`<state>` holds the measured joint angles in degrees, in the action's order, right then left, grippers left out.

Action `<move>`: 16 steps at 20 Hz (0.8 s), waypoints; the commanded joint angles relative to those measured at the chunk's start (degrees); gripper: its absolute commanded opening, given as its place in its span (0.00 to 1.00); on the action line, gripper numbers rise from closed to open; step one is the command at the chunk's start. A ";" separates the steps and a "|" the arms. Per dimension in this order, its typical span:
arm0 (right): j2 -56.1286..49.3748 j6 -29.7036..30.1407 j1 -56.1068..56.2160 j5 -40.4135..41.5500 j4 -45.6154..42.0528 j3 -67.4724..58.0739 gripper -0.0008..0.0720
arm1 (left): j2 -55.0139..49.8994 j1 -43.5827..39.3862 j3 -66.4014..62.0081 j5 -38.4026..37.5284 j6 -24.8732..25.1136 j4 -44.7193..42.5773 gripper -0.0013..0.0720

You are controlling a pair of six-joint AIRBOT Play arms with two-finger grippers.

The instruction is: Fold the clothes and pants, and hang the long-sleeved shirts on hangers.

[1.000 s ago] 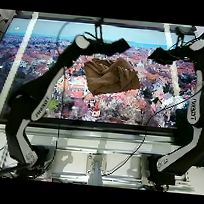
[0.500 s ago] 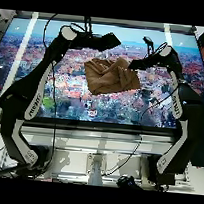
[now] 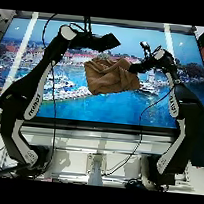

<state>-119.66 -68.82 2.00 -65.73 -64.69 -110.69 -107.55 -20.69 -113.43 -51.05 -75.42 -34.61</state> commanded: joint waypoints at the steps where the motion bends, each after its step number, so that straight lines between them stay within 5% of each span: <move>1: -0.11 -5.31 -2.08 -6.34 1.51 -0.02 0.78 | 0.02 0.00 0.02 -0.92 0.00 0.00 0.69; 6: -1.31 -12.55 -6.86 -11.76 10.88 0.00 0.80 | 0.02 -0.04 0.00 -4.20 0.00 0.00 0.67; 11: -4.59 -16.33 -6.34 -12.68 16.31 0.04 0.95 | 0.02 -0.04 0.00 -5.77 0.00 0.00 0.67; 16: -7.67 -19.67 -1.44 -12.33 19.71 0.09 0.94 | 0.02 -0.04 0.00 -5.84 0.00 0.00 0.67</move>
<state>-125.56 -86.28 -1.76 -77.93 -46.76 -110.72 -107.55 -20.73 -113.43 -56.58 -75.42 -34.61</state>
